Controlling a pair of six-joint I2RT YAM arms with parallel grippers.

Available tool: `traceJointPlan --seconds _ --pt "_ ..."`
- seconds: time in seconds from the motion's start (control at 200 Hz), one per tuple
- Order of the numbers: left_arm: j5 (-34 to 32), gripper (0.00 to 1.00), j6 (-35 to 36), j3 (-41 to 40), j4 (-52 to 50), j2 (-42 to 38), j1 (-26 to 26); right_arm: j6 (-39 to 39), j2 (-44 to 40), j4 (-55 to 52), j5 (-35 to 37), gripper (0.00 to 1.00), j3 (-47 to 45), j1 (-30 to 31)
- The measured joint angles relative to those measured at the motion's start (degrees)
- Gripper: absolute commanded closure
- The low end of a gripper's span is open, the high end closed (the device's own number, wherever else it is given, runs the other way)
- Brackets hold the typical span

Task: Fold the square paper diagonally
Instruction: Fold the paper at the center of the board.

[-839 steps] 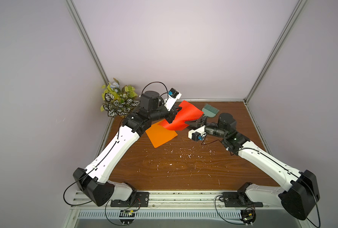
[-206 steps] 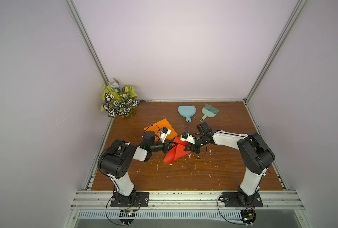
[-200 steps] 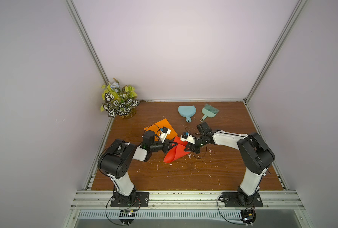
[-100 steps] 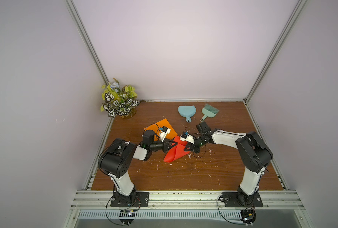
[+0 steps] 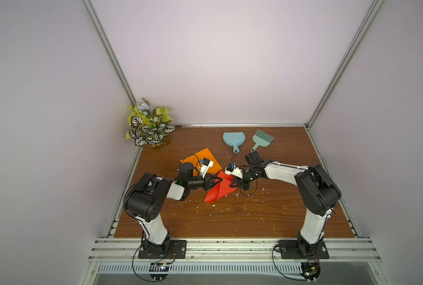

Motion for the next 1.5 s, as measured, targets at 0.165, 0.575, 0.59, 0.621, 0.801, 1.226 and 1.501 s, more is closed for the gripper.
traceJointPlan --seconds 0.165,0.575,0.59,0.621,0.801,1.226,1.501 --pt "0.00 0.82 -0.17 0.00 0.00 0.00 0.00 0.02 0.00 0.00 0.52 0.92 0.42 0.00" --pt "0.00 0.81 -0.42 0.00 0.02 0.66 0.00 0.17 0.00 0.02 0.48 0.92 2.89 0.00" --pt "0.00 0.81 -0.42 0.00 0.02 0.70 0.00 0.20 0.00 0.00 0.46 0.92 2.91 0.00" --pt "0.00 0.81 -0.42 0.00 0.02 0.74 0.00 0.17 0.00 0.00 0.46 0.92 2.93 0.00" --pt "0.00 0.81 -0.42 0.02 0.02 0.85 0.02 0.20 0.00 -0.04 0.46 0.91 3.43 0.00" --pt "0.00 0.81 -0.46 0.11 0.00 0.85 0.02 -0.11 0.00 -1.53 0.44 0.91 5.90 0.00" --pt "-0.04 0.98 -0.76 0.31 0.00 0.85 0.04 -1.20 0.04 -3.13 0.39 0.84 6.19 -0.07"
